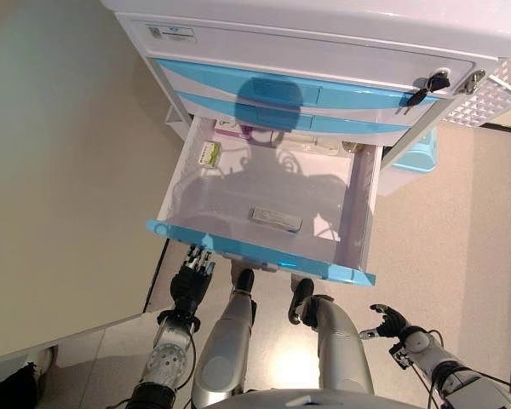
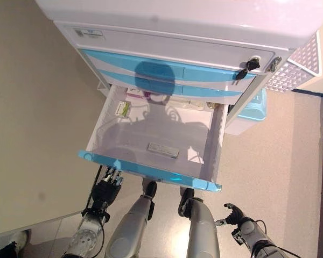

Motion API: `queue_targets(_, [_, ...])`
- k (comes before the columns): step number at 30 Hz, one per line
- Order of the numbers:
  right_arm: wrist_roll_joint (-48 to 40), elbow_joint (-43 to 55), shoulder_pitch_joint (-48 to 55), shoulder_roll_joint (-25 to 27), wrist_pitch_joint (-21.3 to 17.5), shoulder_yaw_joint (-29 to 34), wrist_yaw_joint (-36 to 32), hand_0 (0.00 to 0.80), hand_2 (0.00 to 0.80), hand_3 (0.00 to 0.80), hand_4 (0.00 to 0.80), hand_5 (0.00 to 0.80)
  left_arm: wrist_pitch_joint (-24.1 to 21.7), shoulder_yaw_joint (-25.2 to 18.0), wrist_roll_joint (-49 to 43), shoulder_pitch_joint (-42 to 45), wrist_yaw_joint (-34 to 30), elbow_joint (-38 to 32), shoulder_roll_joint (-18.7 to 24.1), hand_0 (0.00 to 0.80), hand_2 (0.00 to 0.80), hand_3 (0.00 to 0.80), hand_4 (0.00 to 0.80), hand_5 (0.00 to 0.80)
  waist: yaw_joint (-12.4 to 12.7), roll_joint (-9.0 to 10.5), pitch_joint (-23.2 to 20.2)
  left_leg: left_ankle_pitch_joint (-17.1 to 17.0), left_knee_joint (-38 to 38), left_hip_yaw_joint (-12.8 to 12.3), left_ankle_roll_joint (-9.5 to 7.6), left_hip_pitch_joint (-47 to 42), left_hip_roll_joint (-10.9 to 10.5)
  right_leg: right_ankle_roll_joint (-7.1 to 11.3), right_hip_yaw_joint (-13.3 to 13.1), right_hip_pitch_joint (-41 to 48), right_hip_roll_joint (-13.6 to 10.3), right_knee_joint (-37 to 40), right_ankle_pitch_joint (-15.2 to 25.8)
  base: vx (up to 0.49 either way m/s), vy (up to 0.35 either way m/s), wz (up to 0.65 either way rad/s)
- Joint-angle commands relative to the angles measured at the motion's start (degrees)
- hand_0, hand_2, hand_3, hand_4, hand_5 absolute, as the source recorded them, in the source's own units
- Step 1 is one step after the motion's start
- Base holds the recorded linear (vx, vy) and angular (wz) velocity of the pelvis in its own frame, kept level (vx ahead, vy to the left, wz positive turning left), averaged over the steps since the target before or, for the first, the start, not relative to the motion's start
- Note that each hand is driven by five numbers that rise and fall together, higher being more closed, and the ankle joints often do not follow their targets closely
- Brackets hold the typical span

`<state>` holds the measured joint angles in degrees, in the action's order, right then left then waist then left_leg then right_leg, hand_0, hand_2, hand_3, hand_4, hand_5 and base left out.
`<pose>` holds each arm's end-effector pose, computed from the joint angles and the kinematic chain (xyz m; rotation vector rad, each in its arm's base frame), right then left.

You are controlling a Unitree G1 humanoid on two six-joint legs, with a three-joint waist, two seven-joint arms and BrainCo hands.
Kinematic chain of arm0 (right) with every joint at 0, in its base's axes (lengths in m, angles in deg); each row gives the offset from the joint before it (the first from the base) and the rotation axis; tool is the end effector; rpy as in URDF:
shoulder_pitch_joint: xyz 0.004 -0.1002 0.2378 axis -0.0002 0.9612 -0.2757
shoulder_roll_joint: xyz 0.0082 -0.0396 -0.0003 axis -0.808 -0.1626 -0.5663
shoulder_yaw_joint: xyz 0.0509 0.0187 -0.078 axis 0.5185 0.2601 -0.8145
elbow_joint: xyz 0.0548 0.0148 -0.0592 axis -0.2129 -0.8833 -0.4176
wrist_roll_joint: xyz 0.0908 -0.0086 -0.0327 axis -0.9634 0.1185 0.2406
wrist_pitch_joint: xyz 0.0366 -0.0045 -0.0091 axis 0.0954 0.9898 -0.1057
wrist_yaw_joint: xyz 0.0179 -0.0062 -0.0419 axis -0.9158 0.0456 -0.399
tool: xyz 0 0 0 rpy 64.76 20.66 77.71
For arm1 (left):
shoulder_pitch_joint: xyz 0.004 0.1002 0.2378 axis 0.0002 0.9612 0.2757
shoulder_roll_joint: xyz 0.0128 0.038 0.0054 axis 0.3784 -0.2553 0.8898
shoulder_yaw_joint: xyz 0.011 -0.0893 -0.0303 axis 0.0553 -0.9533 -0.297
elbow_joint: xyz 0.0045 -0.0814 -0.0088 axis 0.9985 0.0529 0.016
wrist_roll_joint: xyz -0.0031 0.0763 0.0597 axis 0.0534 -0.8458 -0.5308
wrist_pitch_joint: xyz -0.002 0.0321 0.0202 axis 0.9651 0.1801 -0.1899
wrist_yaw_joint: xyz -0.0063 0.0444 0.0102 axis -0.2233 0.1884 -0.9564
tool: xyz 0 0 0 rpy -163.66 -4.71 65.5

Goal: Open the drawer and pick up the medicine

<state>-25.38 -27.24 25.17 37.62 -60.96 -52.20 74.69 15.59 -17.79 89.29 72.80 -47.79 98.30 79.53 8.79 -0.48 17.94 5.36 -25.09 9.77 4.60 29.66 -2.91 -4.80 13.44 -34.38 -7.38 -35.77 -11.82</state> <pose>0.1441 -0.2661 -0.0640 -0.6910 0.9058 0.1077 0.1578 0.1817 -0.0307 -1.1406 0.2230 0.1070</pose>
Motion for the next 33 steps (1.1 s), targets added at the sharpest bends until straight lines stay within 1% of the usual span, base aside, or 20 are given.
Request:
queue_targets(1, [0.2, -0.2, 3.2, 2.1, 0.0, -0.1, 0.9, 0.0, 0.0, 0.0, 0.0, 0.0, -6.2, -12.1, 2.7, 2.9, 0.0, 0.4, 4.9, 0.8, 0.8, 0.8, 0.8, 0.8, 0.5, 0.53, -4.0, -4.1, 0.7, -3.1, -6.98, 5.4, -4.2, 4.5, -0.7, 2.2, 0.2, -0.1, 2.4, 0.0, 0.0, 0.0])
queue_targets(4, [-0.2, 0.6, 3.1, 2.6, -0.2, 0.5, 1.2, 0.0, 0.0, 0.0, 0.0, 0.0, -7.0, -13.3, -0.8, 2.9, 1.4, 4.4, 5.7, 0.797, 0.797, 0.797, 0.797, 0.797, 0.3, 0.53, -4.0, -4.1, 0.9, -3.5, -7.0, 5.2, -3.9, 4.6, -1.1, 2.3, 0.4, 0.4, 2.7, 0.018, 0.034, 0.0])
queue_targets(5, [-0.9, 1.7, 3.1, 2.8, -0.3, 0.9, 1.8, 0.0, 0.0, 0.0, 0.0, 0.0, -8.4, -14.0, -2.7, 3.3, 3.2, 4.5, 6.1, 0.502, 0.502, 0.502, 0.502, 0.502, 0.0, 0.55, -3.8, -4.1, 1.2, -3.8, -7.04, 4.9, -3.7, 4.69, -1.5, 2.4, 0.6, 1.1, 3.0, 0.012, 0.04, -0.02])
queue_targets(6, [-1.0, 2.1, 3.0, 2.9, -0.3, 0.7, 2.0, 0.0, 0.0, 0.0, 0.0, 0.0, -8.8, -13.5, -4.0, 4.4, 4.4, 3.4, 6.4, 0.458, 0.458, 0.458, 0.458, 0.458, -0.1, 0.47, -3.6, -4.0, 1.3, -4.0, -7.13, 4.9, -3.6, 4.76, -1.8, 2.4, 0.7, 1.4, 3.2, 0.015, 0.064, -0.06])
queue_targets(7, [-1.2, 2.5, 2.9, 3.1, -0.3, 0.8, 2.3, 0.0, 0.0, 0.0, 0.0, 0.0, -9.0, -13.4, -5.9, 5.8, 5.9, 3.2, 6.8, 0.518, 0.518, 0.518, 0.518, 0.518, -0.2, 0.37, -3.4, -4.0, 1.3, -4.3, -7.32, 4.8, -3.5, 4.87, -2.1, 2.3, 0.8, 1.5, 3.5, 0.009, 0.065, -0.06])
queue_targets(8, [-1.2, 3.0, 2.9, 3.4, -0.4, 0.8, 2.3, 0.0, 0.0, 0.0, 0.0, 0.0, -8.3, -13.1, -7.3, 6.7, 6.4, 4.4, 7.3, 0.518, 0.518, 0.518, 0.518, 0.518, -0.4, 0.29, -3.2, -3.9, 1.2, -4.6, -7.44, 4.8, -3.4, 4.96, -2.4, 2.3, 0.8, 1.7, 3.8, 0.007, 0.046, -0.08])
queue_targets(9, [-1.2, 3.0, 2.9, 3.4, -0.4, 0.8, 2.3, 0.0, 0.0, 0.0, 0.0, 0.0, -8.3, -13.1, -7.3, 6.7, 6.4, 4.4, 7.3, 0.458, 0.458, 0.458, 0.458, 0.458, -0.4, 0.29, -3.2, -3.9, 1.2, -4.6, -7.45, 4.8, -3.4, 4.96, -2.4, 2.3, 0.8, 1.7, 3.8, 0.02, 0.064, -0.09])
queue_targets(11, [-1.7, 3.6, 2.9, 4.0, -0.4, 1.2, 2.2, 0.0, 0.0, 0.0, 0.0, 0.0, -6.6, -13.2, -9.9, 7.1, 6.7, 10.2, 7.6, 0.543, 0.543, 0.543, 0.543, 0.543, -0.9, 0.08, -2.8, -3.6, 1.0, -5.5, -7.64, 4.6, -3.2, 5.07, -3.1, 2.5, 0.8, 1.9, 3.9, 0.034, 0.074, -0.1])
queue_targets(12, [-2.0, 3.5, 2.8, 4.1, -0.4, 1.3, 2.2, 0.0, 0.0, 0.0, 0.0, 0.0, -6.2, -13.6, -11.0, 6.4, 6.9, 13.6, 7.8, 0.467, 0.467, 0.467, 0.467, 0.467, -1.1, 0.08, -2.7, -3.4, 0.9, -5.7, -7.68, 4.6, -3.2, 5.11, -3.3, 2.6, 0.8, 2.1, 3.9, 0.039, 0.071, -0.14])
queue_targets(13, [-2.2, 3.6, 2.7, 4.1, -0.4, 1.2, 2.2, 0.0, 0.0, 0.0, 0.0, 0.0, -5.7, -13.4, -12.6, 5.8, 7.2, 17.3, 7.8, 0.295, 0.295, 0.295, 0.295, 0.295, -1.3, 0.05, -2.7, -3.2, 0.8, -6.0, -7.77, 4.4, -3.0, 5.14, -3.7, 2.6, 0.9, 2.2, 3.9, 0.028, 0.048, -0.15])
queue_targets(14, [-2.2, 3.6, 2.7, 4.1, -0.4, 1.2, 2.2, 0.0, 0.0, 0.0, 0.0, 0.0, -5.7, -13.4, -12.6, 5.8, 7.2, 17.3, 7.8, 0.119, 0.119, 0.119, 0.119, 0.119, -1.3, 0.05, -2.7, -3.2, 0.8, -6.0, -7.77, 4.4, -3.0, 5.14, -3.7, 2.6, 0.9, 2.2, 3.9, 0.057, 0.086, -0.22])
queue_targets(15, [-2.6, 3.4, 2.6, 4.1, -0.4, 1.1, 2.1, 0.0, 0.0, 0.0, 0.0, 0.0, -5.2, -13.6, -16.4, 3.8, 8.0, 25.0, 8.0, 0.0, 0.0, 0.0, 0.0, 0.0, -2.0, 0.09, -2.8, -2.9, 0.7, -6.7, -7.85, 4.0, -2.8, 5.19, -4.4, 2.6, 1.1, 2.6, 4.1, 0.058, 0.074, -0.15])
queue_targets(17, [-2.7, 3.4, 2.5, 4.1, -0.4, 1.0, 2.2, 0.0, 0.0, 0.0, 0.0, 0.0, -5.2, -13.4, -17.5, 3.4, 8.0, 26.4, 7.9, 0.0, 0.0, 0.0, 0.0, 0.0, -2.1, 0.1, -2.8, -2.7, 0.8, -7.0, -7.87, 3.8, -2.7, 5.2, -4.7, 2.6, 1.2, 2.9, 4.1, 0.061, 0.066, -0.12])
queue_targets(19, [-3.3, 3.1, 2.0, 3.9, -0.5, 0.8, 2.4, 0.0, 0.0, 0.0, 0.0, 0.0, -4.6, -14.5, -22.7, 1.5, 8.8, 35.7, 8.2, 0.0, 0.0, 0.0, 0.0, 0.0, -2.7, 0.41, -3.2, -2.5, 1.7, -7.6, -7.88, 2.8, -2.3, 5.39, -5.7, 3.3, 1.6, 4.5, 4.5, 0.077, 0.064, -0.18])
queue_targets(21, [-3.5, 3.3, 1.9, 3.9, -0.5, 0.9, 2.4, 0.0, 0.0, 0.0, 0.0, 0.0, -4.5, -14.6, -23.1, 1.5, 8.8, 35.9, 8.3, 0.0, 0.0, 0.0, 0.0, 0.0, -2.7, 0.47, -3.3, -2.4, 1.8, -7.8, -7.93, 2.7, -2.3, 5.43, -5.9, 3.4, 1.7, 4.8, 4.7, 0.042, 0.039, -0.27])
queue_targets(22, [-4.0, 3.0, 1.7, 3.9, -0.6, 1.2, 2.6, 0.0, 0.0, 0.0, 0.0, 0.0, -4.1, -15.0, -26.3, 1.0, 9.1, 39.4, 8.7, 0.0, 0.0, 0.0, 0.0, 0.0, -3.0, 0.52, -3.6, -2.3, 2.6, -8.2, -8.0, 2.1, -2.2, 5.58, -6.3, 4.0, 1.8, 5.7, 5.0, 0.058, 0.052, -0.23])
queue_targets(24, [-4.3, 2.5, 1.2, 3.8, -0.5, 1.4, 2.7, 0.0, 0.0, 0.0, 0.0, 0.0, -3.9, -14.9, -29.2, 0.2, 9.3, 41.8, 9.2, 0.0, 0.0, 0.0, 0.0, 0.0, -3.1, 0.41, -3.8, -4.1, 3.7, -8.8, -8.27, 2.2, -2.0, 5.31, -6.3, 3.9, 2.1, 7.2, 7.0, -0.03, 0.058, -0.17])
queue_targets(26, [-4.4, 2.3, 0.8, 3.8, -0.5, 1.8, 3.0, 0.0, 0.0, 0.0, 0.0, 0.0, -3.7, -14.8, -32.3, -0.5, 9.7, 44.0, 9.5, 0.0, 0.0, 0.0, 0.0, 0.0, -3.4, 0.45, -3.9, -4.0, 4.0, -9.2, -8.32, 1.8, -2.0, 5.48, -6.8, 4.2, 2.2, 7.9, 7.4, -0.009, 0.054, -0.2])
queue_targets(30, [-5.1, 2.3, -0.1, 4.1, -0.6, 2.7, 3.9, 0.0, 0.0, 0.0, 0.0, 0.0, -3.8, -13.3, -40.9, -1.7, 11.3, 46.8, 10.8, 0.0, 0.0, 0.0, 0.0, 0.0, -3.9, 0.75, -4.0, -4.1, 5.1, -9.8, -8.24, 0.6, -1.9, 5.8, -7.5, 5.2, 2.5, 9.7, 8.3, 0.032, 0.042, -0.11])
queue_targets(33, [-7.5, 2.6, -0.3, 4.4, -0.9, 6.0, 5.7, 0.0, 0.0, 0.0, 0.0, 0.0, -3.7, -9.1, -54.4, -3.2, 14.3, 48.6, 11.6, 0.0, 0.0, 0.0, 0.0, 0.0, -4.6, 1.59, -4.4, -4.8, 8.5, -10.5, -8.06, -2.6, -1.5, 6.64, -8.8, 7.7, 3.2, 13.6, 10.1, 0.066, 0.036, -0.23])
